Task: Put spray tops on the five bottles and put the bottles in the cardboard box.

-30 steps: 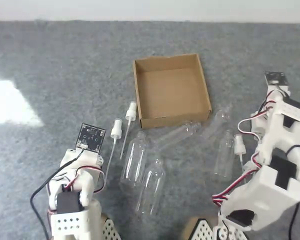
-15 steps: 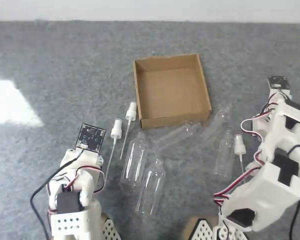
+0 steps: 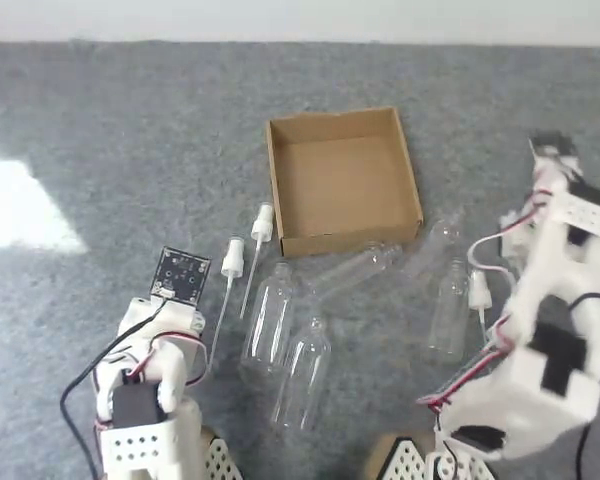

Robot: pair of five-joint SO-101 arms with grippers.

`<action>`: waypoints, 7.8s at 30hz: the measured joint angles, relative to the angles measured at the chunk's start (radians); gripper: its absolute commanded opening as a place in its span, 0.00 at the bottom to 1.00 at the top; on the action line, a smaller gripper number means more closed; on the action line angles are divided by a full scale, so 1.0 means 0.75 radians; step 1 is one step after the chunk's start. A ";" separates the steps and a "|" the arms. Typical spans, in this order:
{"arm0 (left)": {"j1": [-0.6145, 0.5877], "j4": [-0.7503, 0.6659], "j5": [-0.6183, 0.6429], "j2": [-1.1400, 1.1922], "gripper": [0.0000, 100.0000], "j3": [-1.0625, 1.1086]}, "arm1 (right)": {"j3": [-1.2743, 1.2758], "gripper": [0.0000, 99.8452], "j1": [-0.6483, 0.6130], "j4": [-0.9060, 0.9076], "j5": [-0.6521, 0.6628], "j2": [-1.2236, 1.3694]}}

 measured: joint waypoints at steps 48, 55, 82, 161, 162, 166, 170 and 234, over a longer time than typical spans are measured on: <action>-0.305 0.000 -0.200 0.000 0.03 0.000 | -1.045 0.01 -1.428 0.452 -0.880 0.397; -0.305 0.000 -0.200 0.000 0.03 0.000 | -1.047 0.08 -1.432 0.417 -0.921 0.438; -0.305 0.000 -0.200 0.000 0.03 0.000 | -1.111 0.32 -1.467 0.278 -1.129 0.554; -0.305 0.000 -0.203 0.000 0.03 0.000 | 0.133 0.07 0.276 -0.274 0.415 0.002; -0.305 0.000 -0.203 0.000 0.03 0.000 | 0.117 0.10 0.276 -0.274 0.434 0.043; -0.305 0.000 -0.203 0.000 0.03 0.000 | 0.090 0.26 0.276 -0.274 0.456 0.155; -0.305 0.000 -0.203 0.000 0.03 0.000 | 0.086 0.30 0.282 -0.274 0.456 0.166; -0.305 0.000 -0.203 0.000 0.03 0.000 | -1.473 0.06 -1.453 0.297 -1.203 0.812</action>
